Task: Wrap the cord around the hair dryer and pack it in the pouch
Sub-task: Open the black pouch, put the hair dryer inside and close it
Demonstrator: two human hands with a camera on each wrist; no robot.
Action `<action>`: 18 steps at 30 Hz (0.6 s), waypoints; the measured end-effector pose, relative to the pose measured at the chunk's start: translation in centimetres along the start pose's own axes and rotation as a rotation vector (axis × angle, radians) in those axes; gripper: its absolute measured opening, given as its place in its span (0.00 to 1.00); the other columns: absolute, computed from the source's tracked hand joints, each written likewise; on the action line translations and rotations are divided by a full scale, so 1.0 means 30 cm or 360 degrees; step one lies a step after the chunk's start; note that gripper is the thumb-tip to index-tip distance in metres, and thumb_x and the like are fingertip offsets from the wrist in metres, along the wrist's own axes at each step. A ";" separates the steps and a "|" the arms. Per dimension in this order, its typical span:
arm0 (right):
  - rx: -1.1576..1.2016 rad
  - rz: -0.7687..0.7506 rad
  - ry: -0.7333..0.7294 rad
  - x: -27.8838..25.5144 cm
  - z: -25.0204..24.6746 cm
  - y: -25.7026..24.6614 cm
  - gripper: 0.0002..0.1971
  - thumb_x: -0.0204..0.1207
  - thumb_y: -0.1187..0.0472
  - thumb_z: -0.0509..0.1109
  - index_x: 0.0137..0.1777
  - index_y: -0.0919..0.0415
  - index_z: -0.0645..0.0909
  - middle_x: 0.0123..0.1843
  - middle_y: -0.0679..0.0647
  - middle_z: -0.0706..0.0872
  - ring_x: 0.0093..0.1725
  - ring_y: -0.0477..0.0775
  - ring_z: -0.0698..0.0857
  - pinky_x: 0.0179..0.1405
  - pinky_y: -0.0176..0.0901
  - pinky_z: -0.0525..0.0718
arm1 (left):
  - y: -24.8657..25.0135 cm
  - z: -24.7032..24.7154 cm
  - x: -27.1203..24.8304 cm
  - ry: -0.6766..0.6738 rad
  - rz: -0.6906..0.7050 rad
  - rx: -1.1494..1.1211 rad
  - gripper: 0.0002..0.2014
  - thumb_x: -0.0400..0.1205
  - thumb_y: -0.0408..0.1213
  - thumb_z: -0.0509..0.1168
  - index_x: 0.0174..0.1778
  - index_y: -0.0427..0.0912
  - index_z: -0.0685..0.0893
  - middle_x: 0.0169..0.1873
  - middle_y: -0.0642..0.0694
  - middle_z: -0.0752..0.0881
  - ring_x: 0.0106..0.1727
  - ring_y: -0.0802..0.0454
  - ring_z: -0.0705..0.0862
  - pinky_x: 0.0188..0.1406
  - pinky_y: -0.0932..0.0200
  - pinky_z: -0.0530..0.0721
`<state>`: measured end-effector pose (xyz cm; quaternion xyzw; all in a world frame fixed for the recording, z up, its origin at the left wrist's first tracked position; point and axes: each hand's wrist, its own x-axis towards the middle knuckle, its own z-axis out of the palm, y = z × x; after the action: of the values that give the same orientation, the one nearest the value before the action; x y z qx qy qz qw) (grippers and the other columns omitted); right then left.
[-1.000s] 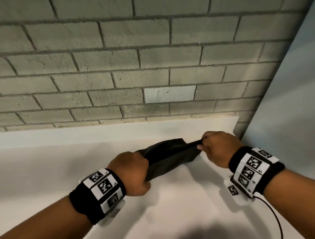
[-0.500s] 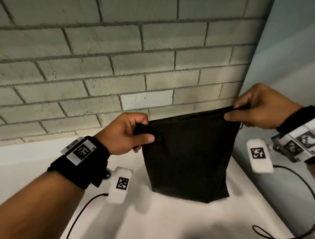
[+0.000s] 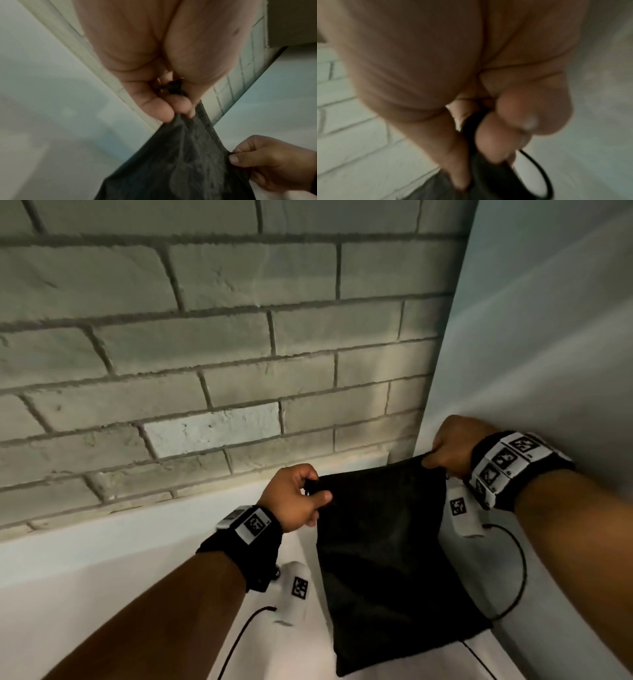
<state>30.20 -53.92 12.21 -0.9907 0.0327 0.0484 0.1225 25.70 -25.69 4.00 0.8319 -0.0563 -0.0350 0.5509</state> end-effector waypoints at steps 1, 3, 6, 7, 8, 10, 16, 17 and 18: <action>-0.0032 0.0012 0.0049 0.027 0.018 0.004 0.15 0.64 0.54 0.79 0.27 0.63 0.80 0.29 0.57 0.85 0.33 0.60 0.86 0.29 0.41 0.79 | -0.015 0.016 0.040 0.0088 -0.0014 -0.0019 0.10 0.77 0.29 0.72 0.37 0.41 0.76 0.30 0.38 0.81 0.18 0.50 0.81 0.19 0.59 0.83; -0.0098 0.0016 0.0135 0.076 0.057 0.005 0.12 0.66 0.54 0.75 0.31 0.63 0.83 0.34 0.60 0.87 0.38 0.62 0.87 0.31 0.41 0.78 | -0.038 0.043 0.104 0.0211 -0.0051 -0.0053 0.10 0.77 0.29 0.72 0.37 0.42 0.77 0.29 0.40 0.81 0.22 0.45 0.83 0.26 0.49 0.89; -0.0104 -0.0105 0.0300 0.069 0.123 -0.015 0.23 0.61 0.48 0.73 0.55 0.57 0.85 0.58 0.64 0.86 0.56 0.64 0.85 0.50 0.42 0.81 | -0.078 0.074 0.180 0.0293 -0.0155 -0.0139 0.07 0.79 0.31 0.69 0.39 0.44 0.77 0.31 0.42 0.83 0.28 0.43 0.86 0.37 0.40 0.90; -0.0059 -0.0176 0.0304 0.030 0.160 -0.035 0.29 0.60 0.45 0.74 0.63 0.52 0.82 0.66 0.64 0.80 0.63 0.66 0.81 0.61 0.45 0.79 | -0.099 0.074 0.197 0.0310 -0.0177 -0.0168 0.07 0.80 0.32 0.68 0.40 0.46 0.78 0.32 0.42 0.84 0.30 0.42 0.87 0.39 0.38 0.91; -0.0043 -0.0253 0.0230 -0.017 0.216 -0.055 0.32 0.60 0.43 0.74 0.67 0.47 0.78 0.72 0.63 0.74 0.69 0.67 0.77 0.69 0.48 0.76 | -0.121 0.071 0.210 0.0328 -0.0182 -0.0202 0.07 0.79 0.35 0.69 0.42 0.49 0.77 0.34 0.42 0.85 0.32 0.41 0.89 0.42 0.34 0.90; -0.0186 -0.0371 -0.0165 -0.130 0.341 -0.100 0.38 0.60 0.36 0.69 0.74 0.35 0.68 0.82 0.59 0.59 0.77 0.71 0.67 0.77 0.56 0.70 | -0.159 0.068 0.222 0.0394 -0.0212 -0.0108 0.09 0.75 0.47 0.69 0.46 0.54 0.76 0.38 0.45 0.88 0.37 0.39 0.90 0.47 0.35 0.88; -0.0405 -0.0170 -0.0797 -0.198 0.532 -0.065 0.46 0.66 0.29 0.64 0.77 0.24 0.38 0.86 0.50 0.28 0.82 0.72 0.28 0.80 0.74 0.53 | -0.176 -0.015 0.055 0.0639 -0.0108 0.0362 0.18 0.81 0.51 0.65 0.62 0.46 0.77 0.55 0.49 0.84 0.42 0.49 0.84 0.51 0.58 0.75; -0.0413 -0.0168 -0.0787 -0.196 0.533 -0.065 0.45 0.66 0.29 0.64 0.77 0.24 0.39 0.86 0.51 0.29 0.82 0.72 0.29 0.80 0.74 0.52 | -0.188 -0.044 0.012 0.0622 -0.0109 0.0326 0.18 0.80 0.53 0.64 0.61 0.49 0.78 0.55 0.50 0.85 0.43 0.49 0.86 0.51 0.55 0.77; -0.0437 -0.0163 -0.0797 -0.194 0.536 -0.066 0.45 0.67 0.29 0.63 0.78 0.25 0.39 0.87 0.53 0.30 0.82 0.72 0.30 0.80 0.74 0.52 | -0.198 -0.079 -0.033 0.0598 -0.0105 0.0253 0.17 0.78 0.57 0.64 0.58 0.53 0.78 0.55 0.52 0.86 0.44 0.50 0.88 0.52 0.51 0.81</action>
<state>23.14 -47.73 -2.25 -0.9556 -0.0556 0.2893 -0.0060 25.33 -21.09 -0.55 0.8661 0.0723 0.1074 0.4829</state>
